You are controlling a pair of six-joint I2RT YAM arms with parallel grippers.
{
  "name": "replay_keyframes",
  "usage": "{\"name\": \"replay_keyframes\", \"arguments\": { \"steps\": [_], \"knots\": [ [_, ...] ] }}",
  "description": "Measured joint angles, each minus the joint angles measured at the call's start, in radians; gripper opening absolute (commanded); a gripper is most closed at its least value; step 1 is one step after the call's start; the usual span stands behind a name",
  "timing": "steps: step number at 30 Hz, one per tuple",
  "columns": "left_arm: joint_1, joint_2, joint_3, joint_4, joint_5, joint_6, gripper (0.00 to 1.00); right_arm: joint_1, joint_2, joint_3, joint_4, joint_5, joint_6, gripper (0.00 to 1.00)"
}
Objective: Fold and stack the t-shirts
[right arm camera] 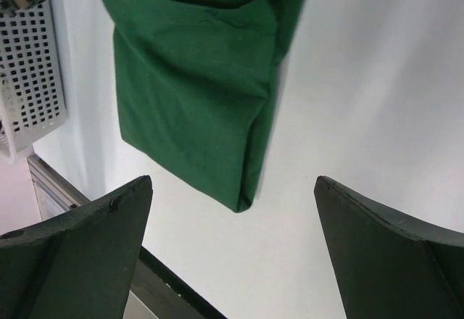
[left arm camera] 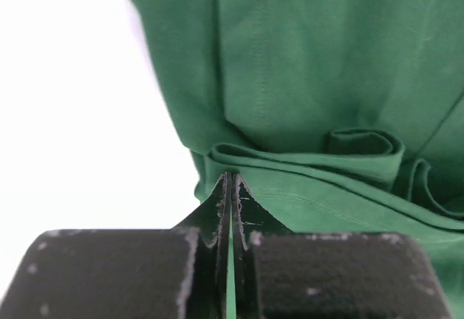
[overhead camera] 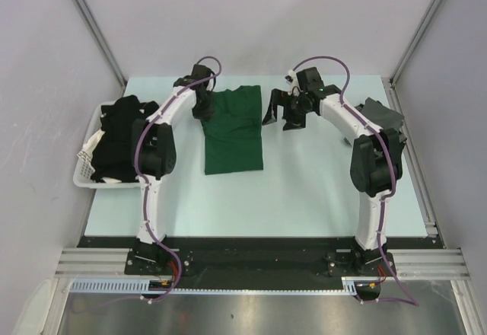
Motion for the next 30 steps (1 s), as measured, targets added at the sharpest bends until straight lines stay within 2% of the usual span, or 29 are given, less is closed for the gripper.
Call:
{"name": "replay_keyframes", "arguments": {
  "steps": [10, 22, 30],
  "knots": [
    [0.002, -0.058, -0.074, 0.007, 0.0, 0.006, 0.0, 0.093, 0.065, 0.09, 0.021, -0.031, 0.02, 1.0],
    [0.001, -0.208, -0.187, -0.012, 0.058, 0.006, 0.0, 0.121, 0.341, 0.309, 0.074, -0.09, 0.069, 1.0],
    [0.001, -0.358, -0.399, -0.016, 0.073, 0.009, 0.0, 0.116, 0.481, 0.49, 0.077, -0.114, 0.095, 1.0]
  ]
}}
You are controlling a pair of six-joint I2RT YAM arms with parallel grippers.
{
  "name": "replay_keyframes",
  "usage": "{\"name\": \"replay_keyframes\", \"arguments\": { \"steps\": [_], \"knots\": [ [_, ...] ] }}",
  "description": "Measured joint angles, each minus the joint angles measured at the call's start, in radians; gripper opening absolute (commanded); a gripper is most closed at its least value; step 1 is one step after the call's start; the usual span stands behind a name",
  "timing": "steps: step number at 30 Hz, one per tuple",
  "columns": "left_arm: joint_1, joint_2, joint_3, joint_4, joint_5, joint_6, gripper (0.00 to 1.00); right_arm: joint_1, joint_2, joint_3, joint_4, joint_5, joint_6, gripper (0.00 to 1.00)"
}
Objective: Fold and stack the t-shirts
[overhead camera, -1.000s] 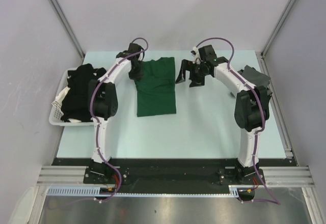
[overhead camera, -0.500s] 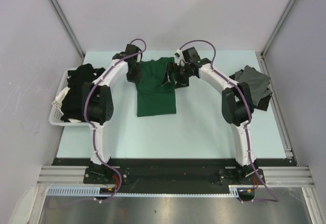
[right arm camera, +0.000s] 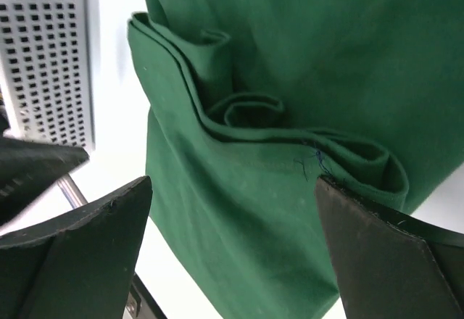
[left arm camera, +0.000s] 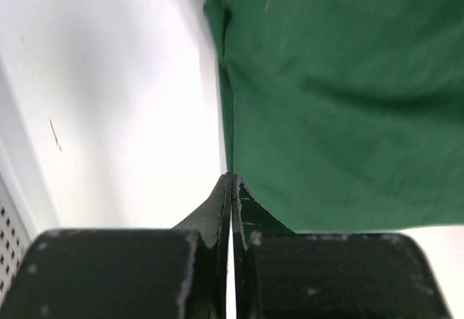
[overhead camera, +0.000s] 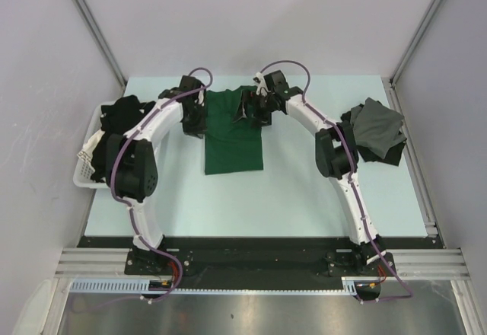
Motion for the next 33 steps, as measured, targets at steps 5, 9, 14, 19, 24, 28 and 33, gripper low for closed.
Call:
{"name": "replay_keyframes", "arguments": {
  "steps": [5, 9, 14, 19, 24, 28, 33],
  "knots": [
    [0.0, -0.061, -0.118, 0.001, 0.019, 0.008, 0.0, -0.02, 0.011, 0.037, 0.012, -0.012, 0.019, 1.0],
    [-0.002, -0.071, -0.168, 0.001, 0.022, 0.007, 0.0, -0.042, 0.011, 0.048, 0.024, -0.012, 0.019, 1.0],
    [-0.002, -0.081, -0.18, 0.001, 0.035, 0.007, 0.0, -0.053, 0.03, 0.058, 0.021, -0.002, 0.008, 1.0],
    [-0.004, -0.145, -0.214, 0.01, 0.067, 0.007, 0.0, -0.027, 0.032, 0.061, -0.043, 0.092, -0.08, 1.0],
    [-0.007, -0.232, -0.315, 0.035, 0.115, 0.003, 0.0, 0.006, -0.056, -0.03, -0.105, 0.228, -0.177, 0.79],
    [-0.009, -0.3, -0.431, 0.047, 0.156, -0.006, 0.0, 0.005, -0.223, -0.224, -0.116, 0.281, -0.206, 0.0],
    [-0.014, -0.364, -0.506, 0.047, 0.179, -0.012, 0.0, -0.027, -0.373, -0.359, -0.112, 0.303, -0.19, 0.0]
  ]
}}
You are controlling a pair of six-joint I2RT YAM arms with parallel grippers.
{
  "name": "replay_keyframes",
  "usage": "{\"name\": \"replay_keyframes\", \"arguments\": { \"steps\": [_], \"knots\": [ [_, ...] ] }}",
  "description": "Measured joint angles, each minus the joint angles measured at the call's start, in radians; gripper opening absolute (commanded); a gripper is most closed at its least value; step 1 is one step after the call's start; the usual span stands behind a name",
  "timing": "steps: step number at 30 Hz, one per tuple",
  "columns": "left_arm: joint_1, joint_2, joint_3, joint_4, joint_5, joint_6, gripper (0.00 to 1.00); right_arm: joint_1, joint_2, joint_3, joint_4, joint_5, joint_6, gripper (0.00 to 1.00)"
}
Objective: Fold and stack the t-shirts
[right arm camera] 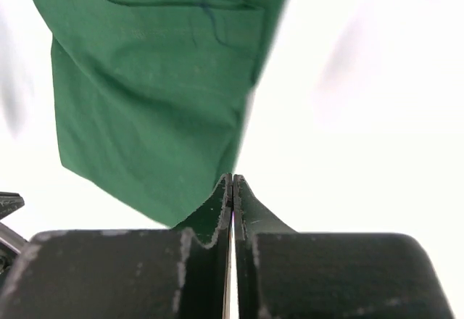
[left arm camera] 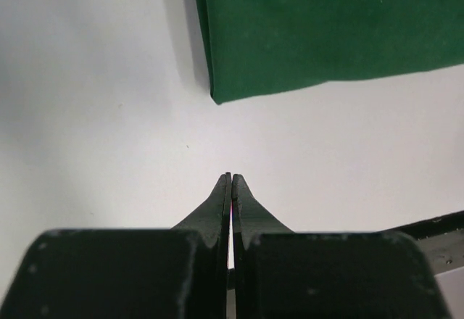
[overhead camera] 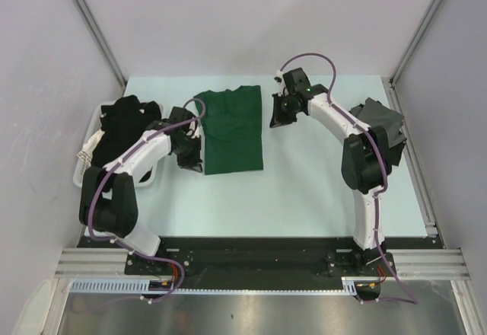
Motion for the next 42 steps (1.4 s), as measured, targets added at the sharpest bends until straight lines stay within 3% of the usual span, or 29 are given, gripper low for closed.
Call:
{"name": "replay_keyframes", "arguments": {
  "steps": [6, 10, 12, 13, 14, 19, 28, 42],
  "knots": [
    [-0.003, -0.069, -0.069, 0.033, 0.006, -0.003, 0.0, 0.01, -0.169, -0.212, 0.03, 0.025, 0.026, 0.0],
    [-0.003, -0.072, -0.122, 0.066, 0.017, -0.017, 0.01, 0.051, -0.268, -0.367, 0.045, 0.026, 0.06, 0.27],
    [-0.003, -0.062, -0.13, 0.075, 0.023, -0.026, 0.03, 0.072, -0.296, -0.418, 0.046, 0.027, 0.077, 0.25],
    [-0.003, -0.052, -0.13, 0.082, 0.024, -0.03, 0.12, 0.084, -0.306, -0.441, 0.048, 0.027, 0.081, 0.26],
    [-0.003, -0.043, -0.13, 0.09, 0.026, -0.034, 0.14, 0.089, -0.311, -0.452, 0.048, 0.027, 0.085, 0.29],
    [-0.004, 0.031, -0.127, 0.136, 0.029, -0.047, 0.17, 0.093, -0.323, -0.468, 0.059, 0.028, 0.107, 0.39],
    [-0.005, 0.141, -0.052, 0.17, 0.025, -0.062, 0.33, 0.064, -0.374, -0.468, 0.066, 0.024, 0.119, 0.41],
    [-0.005, 0.19, 0.002, 0.166, -0.009, -0.063, 0.4, 0.01, -0.375, -0.468, 0.062, 0.008, 0.11, 0.41]
  ]
}}
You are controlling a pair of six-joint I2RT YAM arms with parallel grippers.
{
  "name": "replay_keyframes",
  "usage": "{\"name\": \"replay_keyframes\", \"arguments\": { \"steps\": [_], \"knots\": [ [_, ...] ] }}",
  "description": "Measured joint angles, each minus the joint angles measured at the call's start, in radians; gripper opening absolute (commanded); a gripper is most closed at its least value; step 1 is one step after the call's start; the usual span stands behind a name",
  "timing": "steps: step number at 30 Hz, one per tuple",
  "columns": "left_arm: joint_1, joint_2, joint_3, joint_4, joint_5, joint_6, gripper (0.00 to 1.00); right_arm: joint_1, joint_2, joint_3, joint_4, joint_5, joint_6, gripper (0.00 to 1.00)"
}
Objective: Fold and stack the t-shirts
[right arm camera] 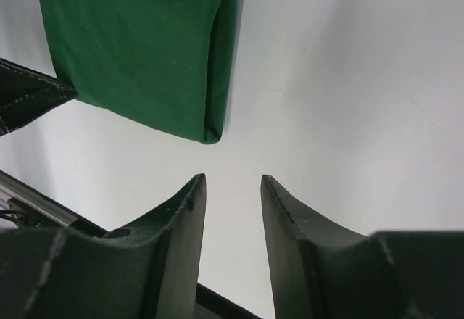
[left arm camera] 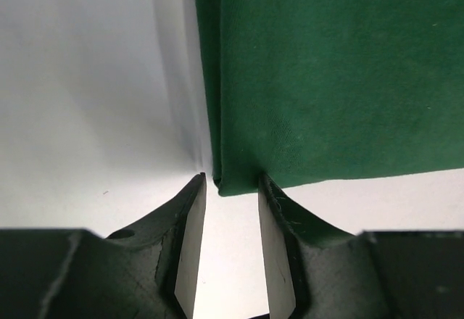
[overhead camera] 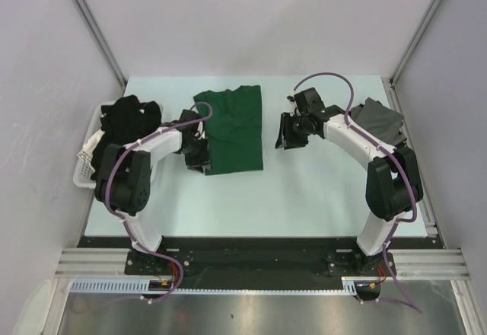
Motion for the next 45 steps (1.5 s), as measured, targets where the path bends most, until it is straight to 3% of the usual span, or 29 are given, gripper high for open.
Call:
{"name": "replay_keyframes", "arguments": {
  "steps": [5, 8, 12, 14, 16, 20, 23, 29, 32, 37, 40, 41, 45],
  "knots": [
    [0.0, 0.012, 0.0, -0.006, -0.008, 0.002, 0.37, -0.004, 0.0, 0.0, -0.002, -0.004, -0.01, 0.41],
    [-0.002, 0.02, 0.0, -0.006, -0.012, 0.002, 0.24, -0.005, -0.002, 0.0, -0.003, -0.007, -0.014, 0.4],
    [-0.008, 0.035, 0.0, -0.002, -0.014, 0.002, 0.19, -0.006, -0.011, 0.0, -0.009, -0.011, -0.015, 0.4],
    [-0.01, 0.036, 0.002, -0.002, -0.015, 0.002, 0.22, -0.006, -0.017, 0.0, -0.012, -0.012, -0.015, 0.4],
    [-0.011, 0.037, 0.002, -0.002, -0.015, 0.001, 0.35, -0.006, -0.023, 0.0, -0.013, -0.012, -0.016, 0.4],
    [-0.016, 0.042, 0.009, -0.003, -0.015, 0.0, 0.38, -0.006, -0.041, 0.0, -0.014, -0.014, -0.016, 0.4],
    [-0.022, 0.043, 0.011, -0.005, -0.022, 0.002, 0.3, -0.005, -0.052, 0.0, -0.014, -0.017, -0.018, 0.4],
    [-0.026, 0.048, 0.011, 0.003, -0.015, -0.004, 0.0, -0.005, -0.052, 0.0, -0.021, -0.024, -0.018, 0.31],
    [-0.029, 0.049, 0.014, 0.002, -0.016, -0.006, 0.0, -0.002, -0.052, 0.0, -0.022, -0.027, -0.018, 0.3],
    [-0.029, 0.049, 0.015, 0.0, -0.016, -0.005, 0.0, 0.006, -0.052, -0.013, -0.015, -0.031, -0.012, 0.43],
    [-0.03, 0.049, 0.018, -0.004, -0.019, -0.005, 0.0, 0.011, -0.052, -0.041, 0.008, -0.04, 0.006, 0.62],
    [-0.031, 0.049, 0.019, -0.005, -0.02, -0.005, 0.0, 0.011, -0.052, -0.056, 0.02, -0.045, 0.013, 0.99],
    [-0.034, 0.049, 0.024, -0.012, -0.023, -0.005, 0.0, 0.018, -0.038, -0.085, 0.064, -0.064, 0.05, 1.0]
  ]
}}
